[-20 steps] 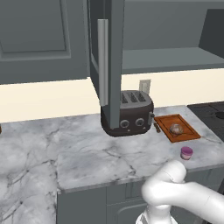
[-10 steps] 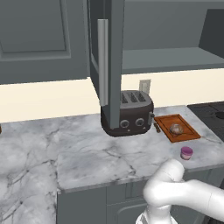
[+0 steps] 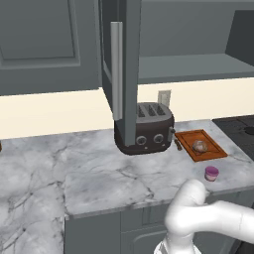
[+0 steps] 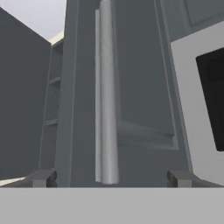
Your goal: Pick the bread, place it on the cutting board, pick the jam, place it on the counter, and close the cabinet.
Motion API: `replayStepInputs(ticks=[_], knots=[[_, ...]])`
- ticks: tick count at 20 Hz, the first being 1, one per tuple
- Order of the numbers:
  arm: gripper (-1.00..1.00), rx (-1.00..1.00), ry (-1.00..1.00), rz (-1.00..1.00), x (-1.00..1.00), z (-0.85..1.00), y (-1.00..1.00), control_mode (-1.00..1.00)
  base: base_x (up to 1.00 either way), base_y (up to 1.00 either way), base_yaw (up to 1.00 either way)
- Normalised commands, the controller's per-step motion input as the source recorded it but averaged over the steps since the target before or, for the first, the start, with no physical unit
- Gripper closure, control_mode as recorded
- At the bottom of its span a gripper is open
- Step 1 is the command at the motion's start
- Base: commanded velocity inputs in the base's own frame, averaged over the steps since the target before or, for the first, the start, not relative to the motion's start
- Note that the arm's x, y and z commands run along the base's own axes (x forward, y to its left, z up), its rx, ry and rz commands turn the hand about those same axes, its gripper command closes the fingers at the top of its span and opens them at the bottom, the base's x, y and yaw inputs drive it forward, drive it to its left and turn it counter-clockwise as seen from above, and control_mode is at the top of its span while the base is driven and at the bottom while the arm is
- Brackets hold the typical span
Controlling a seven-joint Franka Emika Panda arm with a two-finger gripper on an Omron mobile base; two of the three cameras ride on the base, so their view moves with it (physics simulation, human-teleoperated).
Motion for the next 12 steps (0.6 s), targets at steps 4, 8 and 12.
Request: replayStepInputs(ticks=[4, 8, 12], knots=[[-1.0, 0.0, -0.01, 0.1, 0.32, 0.0, -0.12, -1.0, 0.0, 0.0, 0.0], [-1.0, 0.0, 0.0, 0.1, 0.17, 0.0, -0.11, -1.0, 0.0, 0.0, 0.0], [-1.0, 0.0, 0.0, 0.11, 0.08, 0.0, -0.08, -1.0, 0.0, 0.0, 0.0]])
